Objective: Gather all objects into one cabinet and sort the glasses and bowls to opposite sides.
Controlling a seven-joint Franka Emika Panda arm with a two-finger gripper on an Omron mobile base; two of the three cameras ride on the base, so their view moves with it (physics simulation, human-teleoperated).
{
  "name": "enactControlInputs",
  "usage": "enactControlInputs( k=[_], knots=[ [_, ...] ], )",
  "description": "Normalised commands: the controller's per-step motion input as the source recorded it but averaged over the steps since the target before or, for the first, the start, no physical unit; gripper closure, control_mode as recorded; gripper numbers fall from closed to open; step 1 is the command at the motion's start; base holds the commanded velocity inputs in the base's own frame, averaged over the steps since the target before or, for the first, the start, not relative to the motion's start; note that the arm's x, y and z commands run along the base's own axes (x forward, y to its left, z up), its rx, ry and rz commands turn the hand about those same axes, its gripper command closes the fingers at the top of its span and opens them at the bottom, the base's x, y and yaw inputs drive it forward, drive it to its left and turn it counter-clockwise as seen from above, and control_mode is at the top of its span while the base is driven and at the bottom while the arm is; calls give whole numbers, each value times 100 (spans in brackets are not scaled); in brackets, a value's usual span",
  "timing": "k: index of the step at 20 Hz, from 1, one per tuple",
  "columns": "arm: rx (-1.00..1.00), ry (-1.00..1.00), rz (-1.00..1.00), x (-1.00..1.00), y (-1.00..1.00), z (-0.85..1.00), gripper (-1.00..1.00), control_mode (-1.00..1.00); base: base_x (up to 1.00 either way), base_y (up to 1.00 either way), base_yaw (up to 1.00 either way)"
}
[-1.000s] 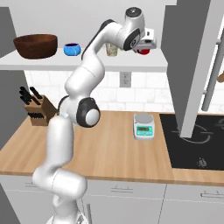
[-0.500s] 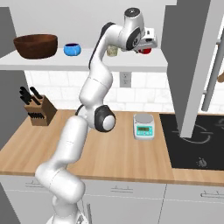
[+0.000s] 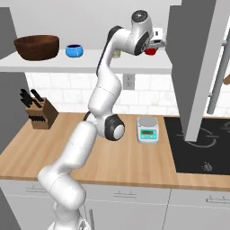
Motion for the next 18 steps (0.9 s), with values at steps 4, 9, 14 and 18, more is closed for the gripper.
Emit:
enactControlInputs(
  k=[4, 9, 14, 18],
  knots=[
    [15, 12, 4, -6, -24, 100, -100, -100, 0, 0, 0],
    [16, 10, 6, -24, -28, 87, -100, -100, 0, 0, 0],
    [13, 1, 7, -60, -19, 56, -100, -100, 0, 0, 0],
    [7, 3, 2, -78, 5, 20, -100, -100, 0, 0, 0]
  ],
)
